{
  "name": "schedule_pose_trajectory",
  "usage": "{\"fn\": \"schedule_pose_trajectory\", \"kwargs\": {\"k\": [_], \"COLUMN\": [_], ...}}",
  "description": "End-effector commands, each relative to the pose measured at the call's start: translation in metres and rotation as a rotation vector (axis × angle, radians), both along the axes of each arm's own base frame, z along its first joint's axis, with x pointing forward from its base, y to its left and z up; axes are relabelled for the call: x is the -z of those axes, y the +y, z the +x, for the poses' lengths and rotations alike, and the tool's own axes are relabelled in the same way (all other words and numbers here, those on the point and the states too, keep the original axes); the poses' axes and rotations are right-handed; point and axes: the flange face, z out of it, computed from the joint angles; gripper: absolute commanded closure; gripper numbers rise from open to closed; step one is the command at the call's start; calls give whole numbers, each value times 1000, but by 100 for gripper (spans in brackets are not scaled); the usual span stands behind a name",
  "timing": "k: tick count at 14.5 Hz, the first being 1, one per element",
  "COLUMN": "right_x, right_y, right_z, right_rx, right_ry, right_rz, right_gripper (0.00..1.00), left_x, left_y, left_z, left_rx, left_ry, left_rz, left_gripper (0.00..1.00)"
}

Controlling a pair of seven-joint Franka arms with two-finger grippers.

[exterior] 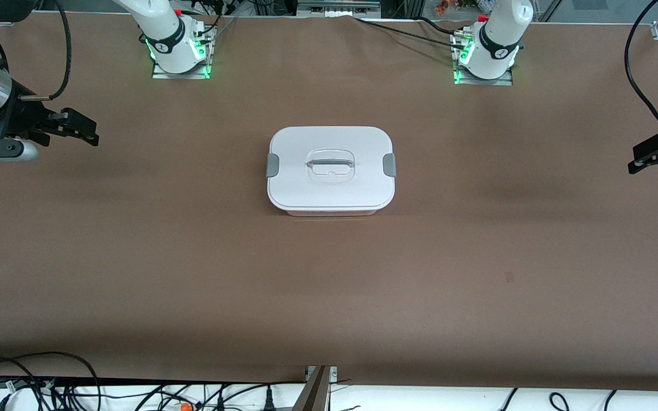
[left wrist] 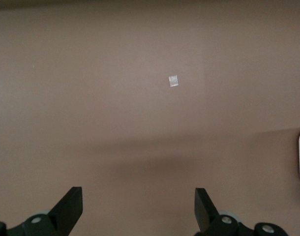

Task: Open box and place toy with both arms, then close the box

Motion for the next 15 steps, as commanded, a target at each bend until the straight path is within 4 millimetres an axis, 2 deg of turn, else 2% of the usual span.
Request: {"fn": "schedule_pose_trajectory", "kwargs": {"k": [1,10,15], "right_x": [-4,-5,-5], "right_y": [0,0,1], "right_z": [-1,-1,-1], "right_rx": [5,5,5], "right_ry": [1,0,0], "right_rz": [-11,-9,-8], "right_gripper": [0,0,0], "left_x": [-1,1,2], "left_y": [-11,-14,-29], "left_z": [-13,-13,-12], "left_rx": [-55,-107,-82], "left_ry": [24,35,42], "left_rz": [-34,-34,-35], "left_gripper": [0,0,0]}}
